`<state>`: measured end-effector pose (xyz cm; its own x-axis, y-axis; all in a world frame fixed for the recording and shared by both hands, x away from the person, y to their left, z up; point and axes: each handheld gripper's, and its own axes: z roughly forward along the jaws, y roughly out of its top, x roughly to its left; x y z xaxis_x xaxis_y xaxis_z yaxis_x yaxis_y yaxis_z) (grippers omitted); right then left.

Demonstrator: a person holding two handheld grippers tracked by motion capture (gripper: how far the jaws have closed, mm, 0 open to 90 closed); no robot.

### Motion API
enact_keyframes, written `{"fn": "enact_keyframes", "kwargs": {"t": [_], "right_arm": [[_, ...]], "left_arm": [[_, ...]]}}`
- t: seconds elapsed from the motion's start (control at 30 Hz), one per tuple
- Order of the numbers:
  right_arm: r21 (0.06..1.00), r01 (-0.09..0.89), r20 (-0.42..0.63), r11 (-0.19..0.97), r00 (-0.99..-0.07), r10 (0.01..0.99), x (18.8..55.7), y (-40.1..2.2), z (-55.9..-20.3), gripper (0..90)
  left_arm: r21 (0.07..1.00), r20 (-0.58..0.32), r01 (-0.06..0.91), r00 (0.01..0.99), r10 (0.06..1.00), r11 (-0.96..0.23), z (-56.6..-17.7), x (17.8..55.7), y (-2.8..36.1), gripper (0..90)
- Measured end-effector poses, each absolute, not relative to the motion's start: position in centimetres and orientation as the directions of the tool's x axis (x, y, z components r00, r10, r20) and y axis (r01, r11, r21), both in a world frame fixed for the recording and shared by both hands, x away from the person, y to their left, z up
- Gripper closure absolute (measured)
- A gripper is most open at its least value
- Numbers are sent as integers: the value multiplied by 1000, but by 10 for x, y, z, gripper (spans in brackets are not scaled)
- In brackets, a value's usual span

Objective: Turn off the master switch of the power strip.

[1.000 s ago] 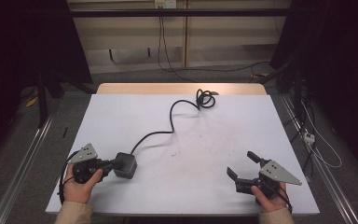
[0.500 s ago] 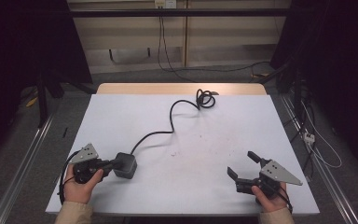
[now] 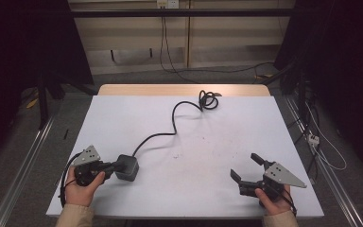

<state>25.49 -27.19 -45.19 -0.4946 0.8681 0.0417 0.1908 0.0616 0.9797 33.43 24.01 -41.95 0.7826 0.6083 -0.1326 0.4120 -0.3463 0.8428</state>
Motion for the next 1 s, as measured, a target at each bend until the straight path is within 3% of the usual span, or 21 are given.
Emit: {"fn": "enact_keyframes", "kwargs": {"t": [1.0], "right_arm": [[980, 186, 37, 64, -497, 867, 255, -271, -452, 39]], "left_arm": [[835, -125, 416, 780, 613, -359, -419, 334, 239, 900]]}}
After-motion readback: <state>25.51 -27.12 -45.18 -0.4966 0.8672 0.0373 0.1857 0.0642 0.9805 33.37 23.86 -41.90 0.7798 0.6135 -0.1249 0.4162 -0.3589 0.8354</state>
